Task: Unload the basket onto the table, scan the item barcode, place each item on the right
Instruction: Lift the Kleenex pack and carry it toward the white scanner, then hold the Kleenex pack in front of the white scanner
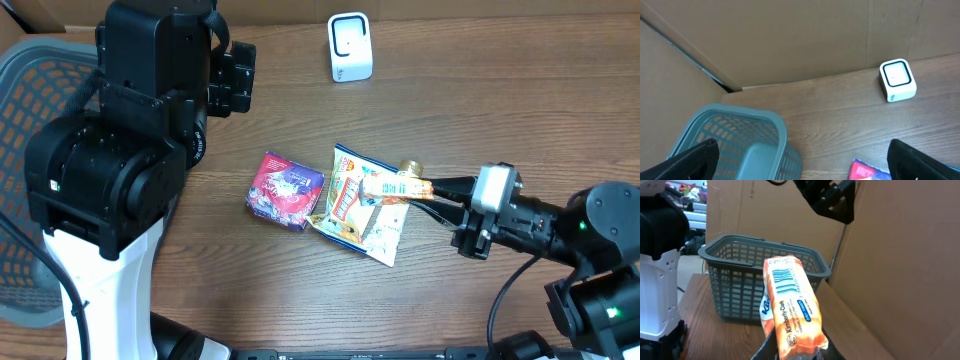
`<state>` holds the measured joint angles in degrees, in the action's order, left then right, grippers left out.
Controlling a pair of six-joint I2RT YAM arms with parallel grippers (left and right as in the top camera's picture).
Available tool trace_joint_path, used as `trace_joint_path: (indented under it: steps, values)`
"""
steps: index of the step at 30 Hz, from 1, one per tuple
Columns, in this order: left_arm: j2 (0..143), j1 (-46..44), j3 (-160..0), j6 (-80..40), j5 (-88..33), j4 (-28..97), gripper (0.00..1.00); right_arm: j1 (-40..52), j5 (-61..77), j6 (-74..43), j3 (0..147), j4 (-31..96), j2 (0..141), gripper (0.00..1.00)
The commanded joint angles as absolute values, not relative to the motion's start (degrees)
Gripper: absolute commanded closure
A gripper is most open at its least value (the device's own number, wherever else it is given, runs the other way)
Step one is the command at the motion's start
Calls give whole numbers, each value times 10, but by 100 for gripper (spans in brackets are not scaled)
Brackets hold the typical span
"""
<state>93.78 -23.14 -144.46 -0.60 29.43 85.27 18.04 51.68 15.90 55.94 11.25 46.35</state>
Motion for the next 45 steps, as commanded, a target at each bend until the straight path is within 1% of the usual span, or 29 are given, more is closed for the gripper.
trace_joint_path:
  steps: [1,3,7,10,14,19,21,26,29,31,33,34,37,42,45]
  values:
    - [936,-228,-1445,-17,307,861,0,183,496,103,571,109,470,96]
    - [936,-228,-1445,-17,307,871,0,183,432,50,571,113,479,96]
    - [936,-228,-1445,-18,306,892,0,183,226,-124,571,131,519,96]
    - [936,-228,-1445,-23,304,903,0,183,158,-192,571,129,575,96]
    - [936,-228,-1445,-35,305,915,0,183,182,-281,571,62,688,96]
    - [936,-228,-1445,-35,305,917,0,183,316,-427,590,-81,833,96]
    - [936,-228,-1445,-38,305,917,0,183,345,-482,608,-135,878,96]
    - [937,-228,-1445,-61,305,917,1,183,333,-671,672,-232,960,96]
    - [937,-228,-1445,-69,305,917,0,183,321,-736,695,-279,982,96]
    - [937,-228,-1445,-75,305,918,0,184,332,-785,695,-279,982,96]
    - [937,-228,-1445,-81,304,918,0,184,357,-803,695,-274,982,96]
    - [937,-228,-1445,-84,305,919,0,185,348,-816,695,-256,981,96]
    - [939,-228,-1445,-93,305,919,0,189,311,-1004,695,-200,982,96]
    - [944,-228,-1445,-96,305,919,1,189,291,-1141,695,-254,999,96]
    - [952,-228,-1444,-123,305,920,0,189,264,-1235,704,-283,1027,96]
